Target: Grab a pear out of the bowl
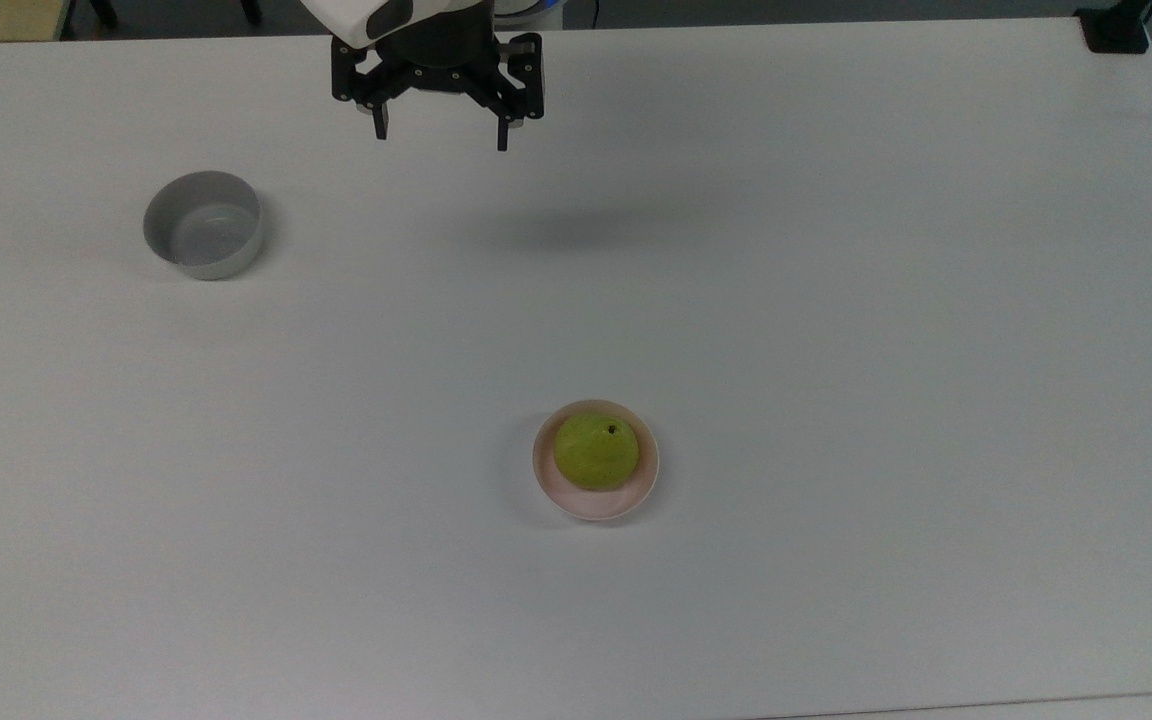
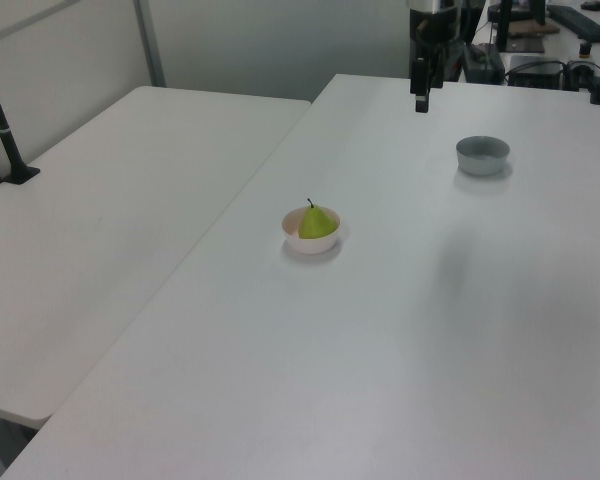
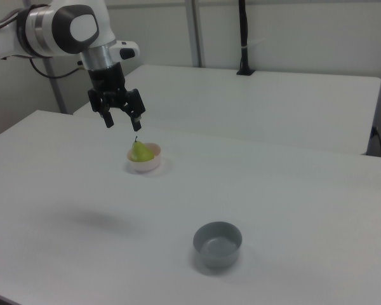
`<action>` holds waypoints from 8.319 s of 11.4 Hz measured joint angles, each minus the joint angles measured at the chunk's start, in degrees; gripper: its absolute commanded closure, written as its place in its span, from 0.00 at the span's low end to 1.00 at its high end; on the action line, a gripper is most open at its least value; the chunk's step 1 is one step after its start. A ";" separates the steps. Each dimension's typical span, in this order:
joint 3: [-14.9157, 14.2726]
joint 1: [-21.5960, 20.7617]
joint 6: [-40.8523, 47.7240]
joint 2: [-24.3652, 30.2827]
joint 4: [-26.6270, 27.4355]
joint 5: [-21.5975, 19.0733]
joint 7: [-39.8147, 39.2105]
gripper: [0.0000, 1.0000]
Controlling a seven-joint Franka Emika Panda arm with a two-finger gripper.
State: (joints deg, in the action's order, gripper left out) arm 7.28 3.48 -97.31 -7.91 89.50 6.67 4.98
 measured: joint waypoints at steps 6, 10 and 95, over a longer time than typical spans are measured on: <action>-0.01 0.28 0.00 0.00 0.06 0.00 0.00 0.00; -0.02 0.55 0.00 0.00 0.11 0.00 0.00 0.00; -0.38 6.07 -55.33 -27.93 -0.72 12.60 4.39 0.41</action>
State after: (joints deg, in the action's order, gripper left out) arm 6.90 9.55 -152.64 -35.84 88.78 19.27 9.37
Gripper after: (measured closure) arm 0.251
